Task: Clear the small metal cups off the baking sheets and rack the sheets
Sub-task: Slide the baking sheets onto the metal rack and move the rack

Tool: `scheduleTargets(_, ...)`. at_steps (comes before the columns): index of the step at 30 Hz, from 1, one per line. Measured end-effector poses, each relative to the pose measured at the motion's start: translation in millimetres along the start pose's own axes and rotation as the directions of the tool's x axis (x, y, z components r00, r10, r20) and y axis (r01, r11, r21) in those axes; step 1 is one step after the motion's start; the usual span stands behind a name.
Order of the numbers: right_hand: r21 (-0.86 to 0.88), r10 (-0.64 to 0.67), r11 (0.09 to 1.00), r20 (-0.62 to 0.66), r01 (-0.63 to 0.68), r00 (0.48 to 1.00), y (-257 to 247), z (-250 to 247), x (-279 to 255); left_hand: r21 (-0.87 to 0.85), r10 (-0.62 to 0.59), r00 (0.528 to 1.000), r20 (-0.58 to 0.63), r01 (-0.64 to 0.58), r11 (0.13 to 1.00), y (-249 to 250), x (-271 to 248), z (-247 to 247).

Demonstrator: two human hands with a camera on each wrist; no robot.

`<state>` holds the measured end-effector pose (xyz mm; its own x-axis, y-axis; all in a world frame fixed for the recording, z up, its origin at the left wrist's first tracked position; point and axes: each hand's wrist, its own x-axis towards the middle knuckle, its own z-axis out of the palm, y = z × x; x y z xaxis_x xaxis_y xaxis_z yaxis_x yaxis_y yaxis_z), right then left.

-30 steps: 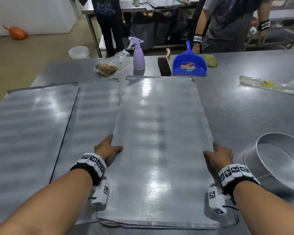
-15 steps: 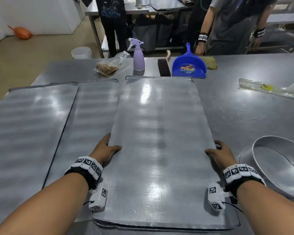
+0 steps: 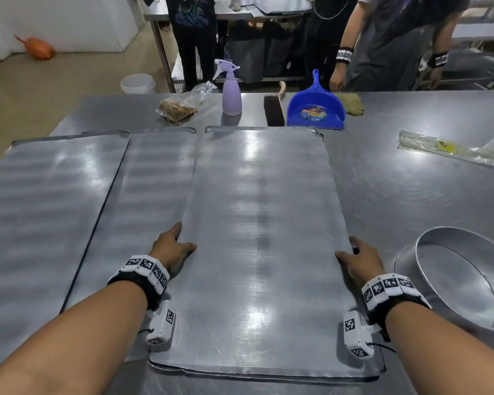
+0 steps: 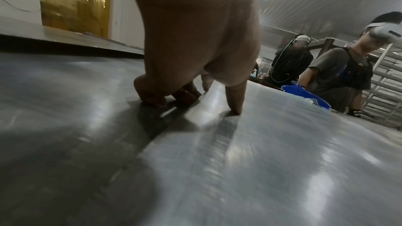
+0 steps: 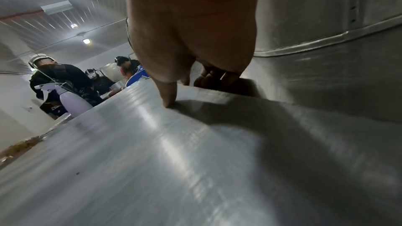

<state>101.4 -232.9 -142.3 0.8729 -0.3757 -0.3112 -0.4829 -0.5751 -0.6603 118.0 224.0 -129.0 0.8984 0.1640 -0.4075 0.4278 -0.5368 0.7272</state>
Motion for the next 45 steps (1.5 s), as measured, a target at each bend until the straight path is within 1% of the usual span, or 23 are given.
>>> scheduleTargets(4,-0.090,-0.039,0.995,-0.013,0.038,0.999,-5.8,-0.7,-5.8,-0.049,0.015,1.000,-0.019,-0.015,0.999,2.9,-3.7,0.0)
scheduleTargets(8,-0.121,-0.059,0.991,-0.019,0.056,0.998,-6.9,-0.3,-12.4,-0.031,0.015,1.000,-0.018,-0.015,0.999,-1.0,-6.1,-1.7)
scheduleTargets(13,-0.150,-0.011,0.989,-0.083,-0.002,0.997,-9.0,-2.2,-31.6,-0.080,0.003,1.000,-0.028,-0.006,0.997,-5.4,-13.3,-3.0)
scheduleTargets(16,-0.156,0.042,0.986,-0.111,-0.059,0.993,-10.5,-3.2,-49.8,-0.025,0.036,0.999,-0.022,-0.036,0.999,-9.5,-19.3,-8.4)
scheduleTargets(19,-0.222,0.046,0.973,-0.093,-0.065,0.995,-0.1,-2.1,-63.4,0.043,0.068,0.998,-0.004,-0.068,0.997,-19.6,-31.0,-11.1)
scheduleTargets(21,-0.211,0.069,0.974,-0.088,-0.086,0.994,9.8,-1.9,-70.6,0.088,0.089,0.996,0.003,-0.089,0.992,-26.9,-40.7,-10.5)
scheduleTargets(23,-0.199,0.087,0.975,-0.085,-0.102,0.993,17.2,-1.1,-80.7,0.097,0.083,0.996,0.020,-0.085,0.992,-33.8,-50.0,-9.8)
scheduleTargets(26,-0.182,0.107,0.976,-0.087,-0.122,0.990,25.2,2.1,-94.3,-0.010,0.069,0.995,0.072,-0.068,0.998,-39.2,-61.0,-8.5)
scheduleTargets(28,-0.177,0.132,0.974,-0.077,-0.144,0.988,28.9,3.1,-101.2,-0.092,0.068,0.994,0.087,-0.059,0.994,-39.9,-69.5,-9.9)
scheduleTargets(30,-0.184,0.160,0.969,-0.045,-0.166,0.986,31.9,1.8,-108.2,-0.129,0.088,0.992,0.092,-0.076,0.989,-40.7,-77.5,-13.6)
scheduleTargets(34,-0.154,0.162,0.976,0.021,-0.157,0.987,45.8,3.3,-126.8,-0.103,0.142,0.985,0.095,-0.132,0.986,-47.5,-99.0,-26.0)
scheduleTargets(39,-0.252,0.120,0.962,0.048,-0.105,0.992,56.0,5.0,-170.2,-0.044,0.114,0.988,0.105,-0.110,0.993,-67.3,-137.5,-32.4)
scheduleTargets(42,-0.329,0.109,0.941,0.063,-0.083,0.992,66.7,3.1,-194.5,0.031,0.114,0.986,0.124,-0.119,0.992,-81.3,-162.2,-30.3)
scheduleTargets(45,-0.351,0.105,0.934,0.072,-0.074,0.992,76.0,2.0,-213.4,0.096,0.109,0.985,0.132,-0.122,0.988,-91.7,-184.9,-28.0)
